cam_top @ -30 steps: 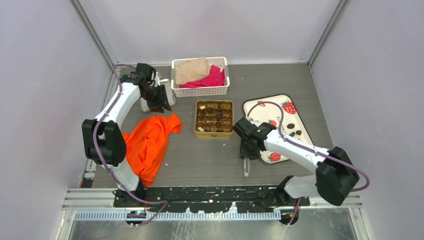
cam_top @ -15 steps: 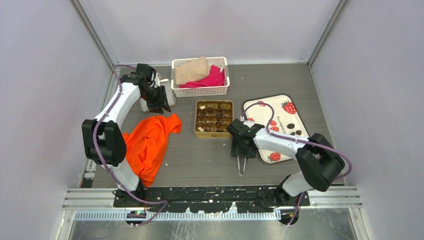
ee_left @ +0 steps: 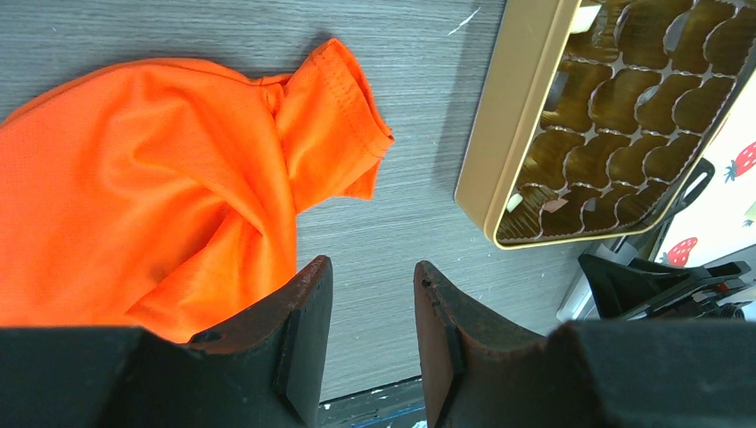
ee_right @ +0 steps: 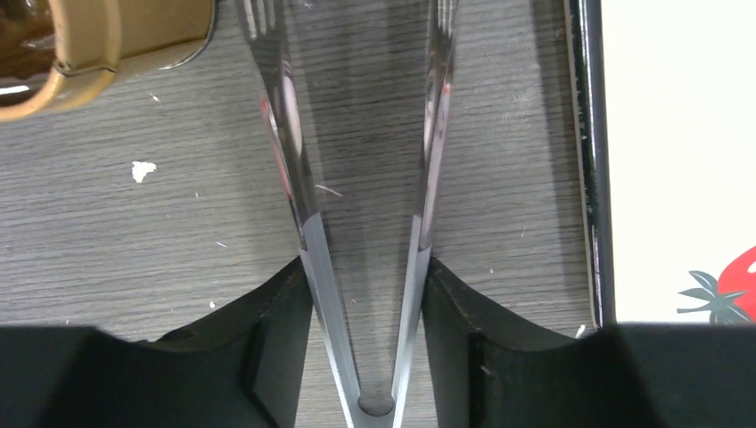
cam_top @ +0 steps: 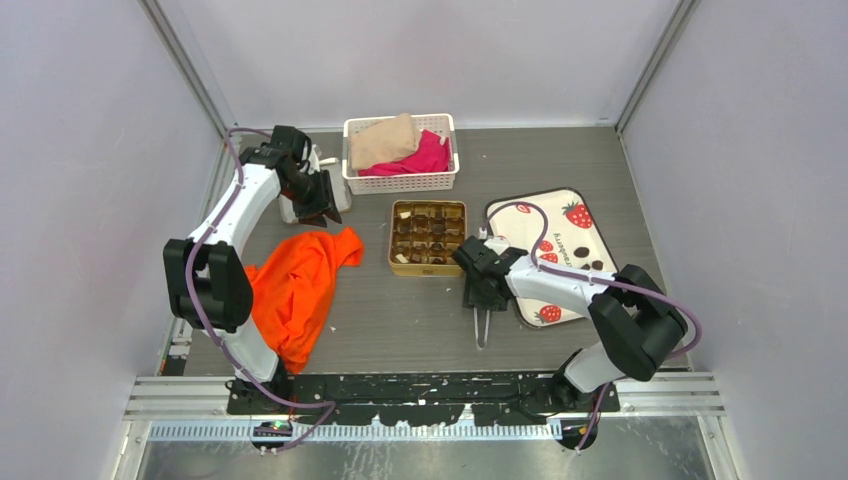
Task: Pack the chocolate
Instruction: Place the clamp at the center of the board, then pick up the clamp at the center of the board.
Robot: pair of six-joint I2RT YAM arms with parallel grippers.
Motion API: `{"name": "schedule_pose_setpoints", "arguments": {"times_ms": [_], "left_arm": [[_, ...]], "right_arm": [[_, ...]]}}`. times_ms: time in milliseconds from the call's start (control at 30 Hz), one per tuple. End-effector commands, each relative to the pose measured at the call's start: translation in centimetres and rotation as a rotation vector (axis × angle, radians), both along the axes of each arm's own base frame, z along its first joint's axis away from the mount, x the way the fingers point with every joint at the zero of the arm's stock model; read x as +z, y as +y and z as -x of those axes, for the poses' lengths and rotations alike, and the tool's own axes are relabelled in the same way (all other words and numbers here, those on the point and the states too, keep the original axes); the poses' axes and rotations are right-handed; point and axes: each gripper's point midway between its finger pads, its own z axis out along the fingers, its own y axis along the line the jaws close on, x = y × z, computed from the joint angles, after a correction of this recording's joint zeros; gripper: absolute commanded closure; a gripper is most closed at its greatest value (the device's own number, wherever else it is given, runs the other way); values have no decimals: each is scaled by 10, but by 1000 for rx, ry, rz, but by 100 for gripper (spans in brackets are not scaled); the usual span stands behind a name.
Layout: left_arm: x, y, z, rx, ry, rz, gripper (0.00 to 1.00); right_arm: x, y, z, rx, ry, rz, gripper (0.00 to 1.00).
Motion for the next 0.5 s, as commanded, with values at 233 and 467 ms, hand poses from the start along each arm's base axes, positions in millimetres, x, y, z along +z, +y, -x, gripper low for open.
{"name": "schedule_pose_setpoints", "arguments": {"times_ms": [233,467], "left_arm": [[17,3,-9,-1,-58,-2,60],[19,1,-10,1,-68,9,60]], "right_arm": [[39,6,-16,22,-80,-11,99],[115,-47,-21,-103,-144,91,99]]}}
